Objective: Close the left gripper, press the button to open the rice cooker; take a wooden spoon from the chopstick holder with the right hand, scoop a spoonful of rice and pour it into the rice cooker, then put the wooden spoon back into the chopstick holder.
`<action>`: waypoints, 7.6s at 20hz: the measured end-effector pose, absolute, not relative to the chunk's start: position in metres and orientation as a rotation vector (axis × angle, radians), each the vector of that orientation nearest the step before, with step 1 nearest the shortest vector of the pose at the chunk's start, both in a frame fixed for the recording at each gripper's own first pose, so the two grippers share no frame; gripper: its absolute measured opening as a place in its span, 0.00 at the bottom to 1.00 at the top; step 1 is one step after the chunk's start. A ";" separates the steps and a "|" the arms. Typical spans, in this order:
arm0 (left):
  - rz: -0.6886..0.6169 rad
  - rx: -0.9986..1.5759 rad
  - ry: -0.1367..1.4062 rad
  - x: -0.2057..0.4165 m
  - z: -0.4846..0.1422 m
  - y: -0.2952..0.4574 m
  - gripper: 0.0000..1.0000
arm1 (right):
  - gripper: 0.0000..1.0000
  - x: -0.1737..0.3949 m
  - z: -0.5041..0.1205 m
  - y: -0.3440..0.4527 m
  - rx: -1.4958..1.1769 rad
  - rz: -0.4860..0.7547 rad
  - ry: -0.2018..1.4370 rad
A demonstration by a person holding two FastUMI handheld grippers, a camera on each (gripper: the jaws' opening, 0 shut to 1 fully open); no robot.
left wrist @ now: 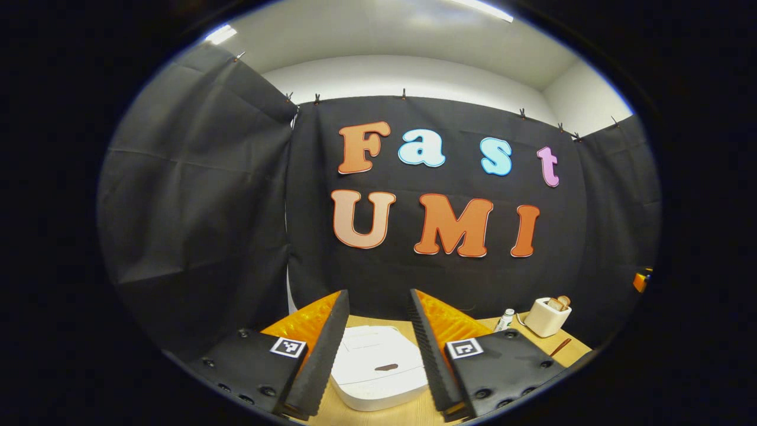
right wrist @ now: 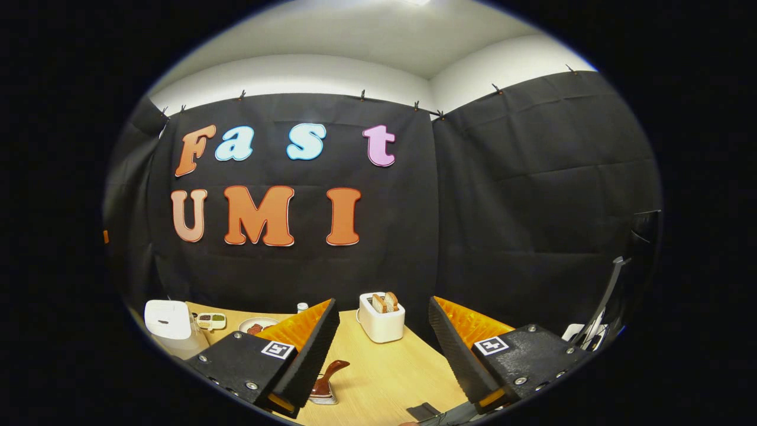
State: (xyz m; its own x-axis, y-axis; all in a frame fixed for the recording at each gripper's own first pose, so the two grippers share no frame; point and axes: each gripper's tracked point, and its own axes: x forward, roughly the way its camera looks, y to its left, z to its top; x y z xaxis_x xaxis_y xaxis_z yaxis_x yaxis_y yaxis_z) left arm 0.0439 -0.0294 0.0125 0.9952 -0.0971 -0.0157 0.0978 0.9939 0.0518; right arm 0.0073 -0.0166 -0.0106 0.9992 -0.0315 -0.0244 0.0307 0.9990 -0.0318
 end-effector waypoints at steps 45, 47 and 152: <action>-0.224 0.006 0.690 0.151 -0.239 -0.069 0.04 | 0.95 0.015 -0.028 -0.037 -0.113 -0.112 0.086; -0.217 0.005 0.706 0.152 -0.247 -0.066 0.04 | 0.95 0.012 -0.028 -0.040 -0.114 -0.121 0.087; 0.030 0.023 0.022 0.012 0.055 0.049 1.00 | 0.02 0.071 -0.170 0.223 0.139 0.346 0.449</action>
